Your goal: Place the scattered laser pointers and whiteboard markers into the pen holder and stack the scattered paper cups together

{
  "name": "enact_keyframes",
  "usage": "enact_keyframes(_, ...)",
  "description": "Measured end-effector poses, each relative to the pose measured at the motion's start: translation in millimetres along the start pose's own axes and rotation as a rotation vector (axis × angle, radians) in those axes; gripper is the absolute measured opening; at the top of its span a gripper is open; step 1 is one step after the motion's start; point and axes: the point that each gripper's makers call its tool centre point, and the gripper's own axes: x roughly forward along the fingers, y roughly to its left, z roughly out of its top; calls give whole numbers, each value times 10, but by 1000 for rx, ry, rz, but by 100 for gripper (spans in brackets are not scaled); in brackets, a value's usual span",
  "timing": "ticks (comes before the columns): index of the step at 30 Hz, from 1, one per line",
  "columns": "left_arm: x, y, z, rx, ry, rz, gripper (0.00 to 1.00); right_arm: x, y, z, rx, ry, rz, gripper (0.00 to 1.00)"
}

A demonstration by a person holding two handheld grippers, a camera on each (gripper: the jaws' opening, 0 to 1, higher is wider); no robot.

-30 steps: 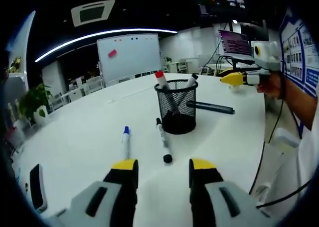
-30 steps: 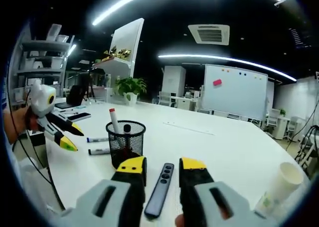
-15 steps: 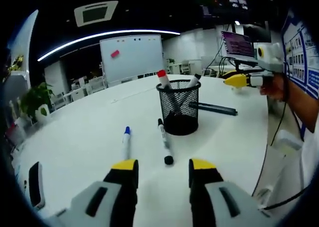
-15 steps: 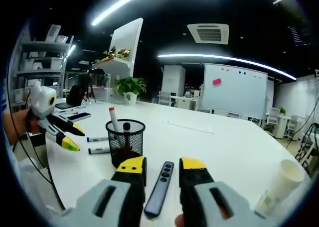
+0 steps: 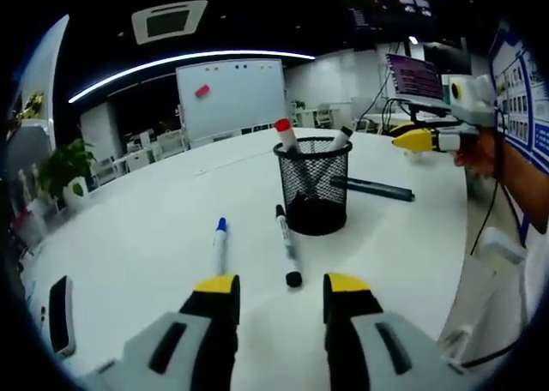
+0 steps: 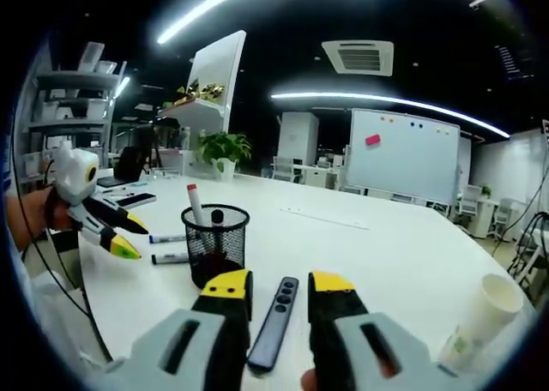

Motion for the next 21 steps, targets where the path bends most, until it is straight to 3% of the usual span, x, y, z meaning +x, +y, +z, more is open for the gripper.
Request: enact_keyframes(21, 74, 84, -68, -18, 5, 45, 36, 3, 17, -5, -5, 4, 5, 26)
